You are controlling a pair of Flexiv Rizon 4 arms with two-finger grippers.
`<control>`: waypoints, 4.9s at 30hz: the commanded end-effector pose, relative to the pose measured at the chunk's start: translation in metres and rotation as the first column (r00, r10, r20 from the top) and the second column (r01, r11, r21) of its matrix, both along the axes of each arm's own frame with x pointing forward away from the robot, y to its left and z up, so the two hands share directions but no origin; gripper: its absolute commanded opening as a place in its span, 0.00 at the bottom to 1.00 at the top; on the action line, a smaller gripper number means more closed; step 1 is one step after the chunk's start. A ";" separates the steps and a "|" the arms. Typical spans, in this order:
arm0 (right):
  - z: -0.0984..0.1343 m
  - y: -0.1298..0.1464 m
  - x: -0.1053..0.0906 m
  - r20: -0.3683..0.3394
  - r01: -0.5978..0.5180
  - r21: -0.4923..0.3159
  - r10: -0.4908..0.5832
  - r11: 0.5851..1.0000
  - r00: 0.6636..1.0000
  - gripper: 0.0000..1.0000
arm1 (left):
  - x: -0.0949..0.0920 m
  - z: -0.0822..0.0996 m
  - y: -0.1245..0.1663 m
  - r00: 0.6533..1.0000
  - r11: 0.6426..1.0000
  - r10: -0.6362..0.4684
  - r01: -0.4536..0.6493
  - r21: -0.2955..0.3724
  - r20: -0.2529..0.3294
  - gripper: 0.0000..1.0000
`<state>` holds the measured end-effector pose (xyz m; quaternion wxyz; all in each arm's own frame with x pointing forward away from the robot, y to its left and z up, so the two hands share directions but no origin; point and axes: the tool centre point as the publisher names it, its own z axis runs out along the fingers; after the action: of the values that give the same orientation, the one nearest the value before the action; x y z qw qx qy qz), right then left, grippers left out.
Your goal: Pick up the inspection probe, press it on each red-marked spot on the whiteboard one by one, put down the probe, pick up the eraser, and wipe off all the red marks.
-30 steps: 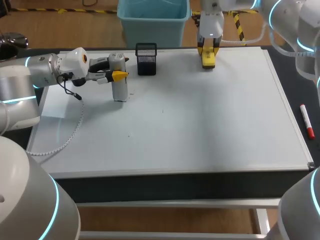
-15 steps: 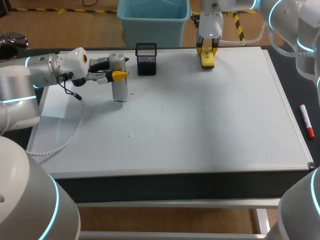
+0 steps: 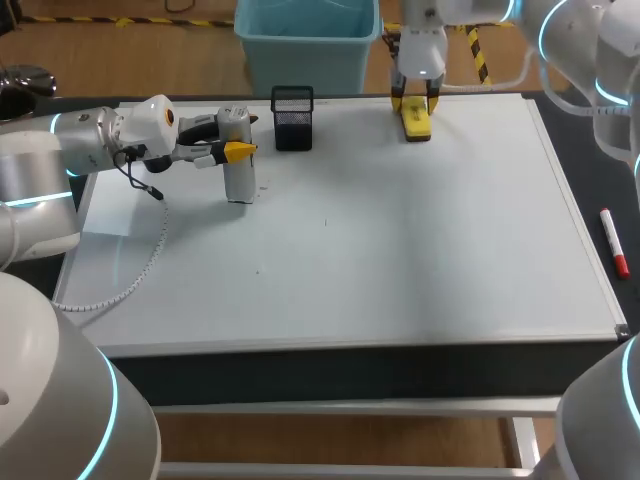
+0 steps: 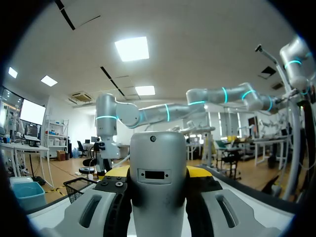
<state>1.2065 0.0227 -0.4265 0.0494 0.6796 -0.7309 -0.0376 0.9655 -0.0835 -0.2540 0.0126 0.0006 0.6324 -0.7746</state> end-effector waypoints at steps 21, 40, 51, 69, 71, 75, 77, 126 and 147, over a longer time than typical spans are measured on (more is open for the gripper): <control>0.058 -0.038 -0.002 0.005 0.346 0.196 -0.354 0.918 0.935 1.00 | 0.000 0.000 0.000 1.000 1.000 0.000 0.000 -0.001 0.001 0.00; 0.152 -0.109 -0.028 -0.256 0.748 0.266 -0.704 0.608 0.663 1.00 | 0.000 0.000 0.000 1.000 1.000 0.000 0.000 -0.001 0.001 0.00; 0.174 -0.121 -0.049 -0.324 0.800 0.285 -0.732 0.528 0.599 1.00 | 0.000 0.000 0.000 1.000 1.000 0.000 0.000 -0.001 0.001 0.00; 0.179 -0.125 -0.054 -0.336 0.800 0.282 -0.727 0.529 0.599 1.00 | 0.000 0.000 0.000 1.000 1.000 0.000 0.000 -0.001 0.001 0.00; 0.179 -0.125 -0.054 -0.336 0.800 0.282 -0.727 0.529 0.599 1.00 | 0.000 0.000 0.000 1.000 1.000 0.000 0.000 -0.001 0.001 0.00; 0.179 -0.125 -0.054 -0.336 0.800 0.282 -0.727 0.529 0.599 1.00 | 0.000 0.003 0.002 1.000 1.000 0.005 -0.005 -0.019 0.002 0.00; 0.179 -0.125 -0.054 -0.336 0.800 0.282 -0.727 0.529 0.599 1.00 | 0.005 0.007 0.002 1.000 0.999 -0.001 0.001 -0.033 0.002 0.00; 0.179 -0.125 -0.054 -0.336 0.800 0.282 -0.727 0.529 0.599 1.00 | 0.165 0.081 -0.088 0.974 0.977 -0.184 0.195 -0.083 0.129 0.00; 0.179 -0.125 -0.054 -0.336 0.800 0.282 -0.727 0.529 0.599 1.00 | 0.172 0.047 -0.090 0.980 0.981 -0.169 0.178 -0.079 0.101 0.00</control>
<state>1.1532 -0.1023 -0.2485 -0.0492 0.2765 -0.9213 -0.2688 1.1304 -0.1734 -0.1986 -0.0019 0.0647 0.6029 -0.7952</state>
